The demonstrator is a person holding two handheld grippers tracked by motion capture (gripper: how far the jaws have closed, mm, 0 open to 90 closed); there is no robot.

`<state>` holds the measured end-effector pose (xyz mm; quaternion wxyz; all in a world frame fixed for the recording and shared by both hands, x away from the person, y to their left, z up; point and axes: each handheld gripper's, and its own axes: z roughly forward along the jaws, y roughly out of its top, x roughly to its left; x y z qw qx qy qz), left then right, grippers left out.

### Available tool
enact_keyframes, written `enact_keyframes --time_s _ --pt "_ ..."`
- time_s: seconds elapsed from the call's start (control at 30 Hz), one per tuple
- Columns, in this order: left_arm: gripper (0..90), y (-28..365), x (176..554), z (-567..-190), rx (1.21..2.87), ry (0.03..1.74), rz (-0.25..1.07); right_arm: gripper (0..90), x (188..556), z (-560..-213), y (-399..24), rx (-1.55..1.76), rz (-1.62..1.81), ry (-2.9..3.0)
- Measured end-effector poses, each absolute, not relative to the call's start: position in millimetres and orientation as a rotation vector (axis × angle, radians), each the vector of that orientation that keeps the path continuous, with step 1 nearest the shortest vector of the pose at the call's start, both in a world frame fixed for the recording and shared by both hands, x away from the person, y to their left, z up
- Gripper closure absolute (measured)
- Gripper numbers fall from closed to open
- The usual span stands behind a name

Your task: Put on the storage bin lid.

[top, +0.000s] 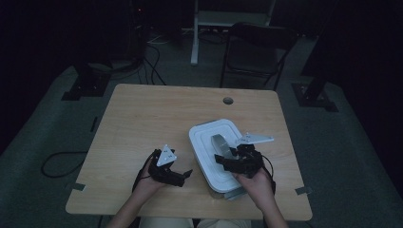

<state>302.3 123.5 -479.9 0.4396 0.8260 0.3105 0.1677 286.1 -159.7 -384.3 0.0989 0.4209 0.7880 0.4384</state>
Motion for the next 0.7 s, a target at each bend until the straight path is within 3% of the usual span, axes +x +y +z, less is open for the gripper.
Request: enact_keyframes --time_s 0.33,0.43,0.7 --pt "0.5 124.6 304.0 -480.4 2.041 0.788 0.413 24.0 283.1 -368.6 -189.6 1.242 1.373 2.217" --pt "0.5 125.7 305.9 -480.4 2.032 0.803 0.409 12.8 281.9 -365.5 -202.0 1.226 1.406 2.176" --pt "0.5 124.7 308.5 -481.8 2.022 0.821 0.403 13.6 293.1 -374.5 -233.6 1.185 1.342 2.042"
